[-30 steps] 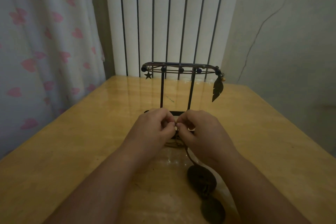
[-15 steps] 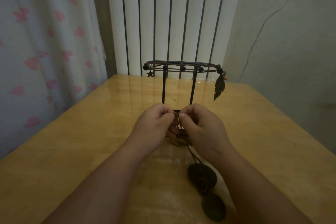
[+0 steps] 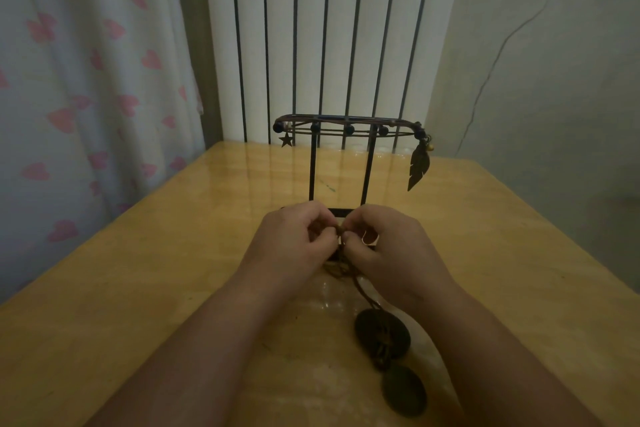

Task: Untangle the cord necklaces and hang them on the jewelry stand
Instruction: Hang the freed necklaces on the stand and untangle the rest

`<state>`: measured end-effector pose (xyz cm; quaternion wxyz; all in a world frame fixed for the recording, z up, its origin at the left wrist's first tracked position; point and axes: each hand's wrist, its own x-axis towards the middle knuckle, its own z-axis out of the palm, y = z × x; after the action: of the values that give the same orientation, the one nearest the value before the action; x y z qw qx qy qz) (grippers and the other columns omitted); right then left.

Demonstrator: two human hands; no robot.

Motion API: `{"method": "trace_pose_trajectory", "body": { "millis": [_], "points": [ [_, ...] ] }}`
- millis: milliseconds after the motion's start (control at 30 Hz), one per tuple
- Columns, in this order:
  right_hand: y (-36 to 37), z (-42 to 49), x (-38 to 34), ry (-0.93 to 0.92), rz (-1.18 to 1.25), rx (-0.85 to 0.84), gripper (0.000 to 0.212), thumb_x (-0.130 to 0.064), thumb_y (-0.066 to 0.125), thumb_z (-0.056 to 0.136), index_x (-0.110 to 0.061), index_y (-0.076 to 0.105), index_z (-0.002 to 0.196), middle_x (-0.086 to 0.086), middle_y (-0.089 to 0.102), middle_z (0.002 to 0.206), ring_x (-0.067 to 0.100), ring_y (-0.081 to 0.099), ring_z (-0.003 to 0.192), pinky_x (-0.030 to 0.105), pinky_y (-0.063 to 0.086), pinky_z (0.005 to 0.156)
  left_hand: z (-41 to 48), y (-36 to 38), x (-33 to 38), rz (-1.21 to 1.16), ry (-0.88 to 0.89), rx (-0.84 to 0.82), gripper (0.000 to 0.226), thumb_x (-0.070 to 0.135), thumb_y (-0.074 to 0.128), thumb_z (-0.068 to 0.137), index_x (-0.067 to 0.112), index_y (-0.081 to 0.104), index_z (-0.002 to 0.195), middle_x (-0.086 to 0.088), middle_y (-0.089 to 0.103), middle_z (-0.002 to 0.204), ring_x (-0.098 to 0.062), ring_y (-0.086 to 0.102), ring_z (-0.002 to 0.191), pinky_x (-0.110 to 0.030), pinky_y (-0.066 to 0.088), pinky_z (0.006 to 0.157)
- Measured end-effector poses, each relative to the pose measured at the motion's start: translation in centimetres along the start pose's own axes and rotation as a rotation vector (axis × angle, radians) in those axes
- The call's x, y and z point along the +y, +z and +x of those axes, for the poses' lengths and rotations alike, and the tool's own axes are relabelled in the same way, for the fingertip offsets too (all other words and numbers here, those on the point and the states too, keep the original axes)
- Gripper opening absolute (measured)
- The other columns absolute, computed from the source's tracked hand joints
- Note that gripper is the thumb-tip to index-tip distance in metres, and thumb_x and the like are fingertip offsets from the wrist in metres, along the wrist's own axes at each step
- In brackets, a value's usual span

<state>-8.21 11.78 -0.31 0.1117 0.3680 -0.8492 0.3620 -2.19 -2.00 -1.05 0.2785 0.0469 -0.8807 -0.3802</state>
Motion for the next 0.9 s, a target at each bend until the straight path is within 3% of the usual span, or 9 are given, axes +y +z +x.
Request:
{"method": "trace_pose_trajectory", "body": {
  "millis": [67,167,300,500,667,833,900],
  "points": [
    [-0.02,0.08,0.07,0.007,0.019,0.012,0.006,-0.028,0.059,0.089,-0.034,0.06,0.09,-0.019,0.055,0.081,0.0,0.052,0.078,0.019,0.048,0.067,-0.02,0.06,0.1,0.028,0.023,0.013,0.014,0.017,0.063,0.09,0.029,0.063,0.083,0.011,0.059,0.071,0.004,0.054,0.062,-0.007,0.039,0.052],
    [0.11,0.18,0.14,0.05,0.134,0.044,0.011,-0.026,0.06,0.09,-0.035,0.06,0.083,-0.015,0.058,0.078,0.004,0.055,0.074,0.017,0.048,0.059,0.31,0.32,-0.06,-0.098,-0.089,0.018,0.018,0.016,0.061,0.089,0.027,0.06,0.076,0.006,0.059,0.066,0.001,0.054,0.057,-0.011,0.04,0.05],
    [0.37,0.3,0.14,0.126,0.29,0.071,0.013,-0.022,0.061,0.089,-0.032,0.062,0.082,-0.009,0.062,0.075,0.004,0.056,0.074,0.015,0.048,0.054,0.65,0.41,-0.22,-0.36,-0.257,-0.035,0.016,0.014,0.057,0.091,0.021,0.066,0.079,0.001,0.065,0.069,-0.015,0.062,0.066,-0.032,0.053,0.063],
    [-0.21,0.19,0.23,0.03,0.12,0.039,0.019,-0.027,0.066,0.087,-0.044,0.06,0.092,-0.025,0.058,0.082,-0.004,0.052,0.084,0.013,0.042,0.065,0.65,0.31,-0.31,-0.34,-0.252,-0.045,0.018,0.015,0.057,0.092,0.022,0.065,0.077,0.001,0.065,0.069,-0.015,0.062,0.066,-0.032,0.052,0.062],
    [-0.12,0.25,0.28,0.067,0.202,0.042,0.01,-0.024,0.064,0.086,-0.033,0.062,0.082,-0.013,0.061,0.076,0.0,0.054,0.077,0.011,0.046,0.058,0.69,0.38,-0.41,-0.3,-0.28,-0.061,0.018,0.016,0.055,0.092,0.02,0.064,0.078,0.001,0.065,0.07,-0.015,0.062,0.065,-0.033,0.053,0.063],
    [-0.2,0.3,0.45,0.133,0.336,0.013,0.008,-0.019,0.063,0.086,-0.026,0.061,0.082,0.001,0.065,0.077,0.016,0.06,0.069,0.026,0.054,0.056,0.59,0.32,-0.59,-0.357,-0.224,-0.071,0.016,0.013,0.062,0.09,0.026,0.069,0.095,0.003,0.069,0.078,-0.01,0.067,0.072,-0.025,0.055,0.066],
    [-0.3,0.34,0.42,0.149,0.363,0.024,0.007,-0.017,0.063,0.085,-0.024,0.061,0.082,0.005,0.065,0.078,0.021,0.06,0.069,0.033,0.056,0.058,0.52,0.25,-0.57,-0.324,-0.198,-0.055,0.014,0.015,0.064,0.09,0.028,0.071,0.089,0.004,0.07,0.075,-0.009,0.066,0.07,-0.025,0.056,0.065]
  ]
}}
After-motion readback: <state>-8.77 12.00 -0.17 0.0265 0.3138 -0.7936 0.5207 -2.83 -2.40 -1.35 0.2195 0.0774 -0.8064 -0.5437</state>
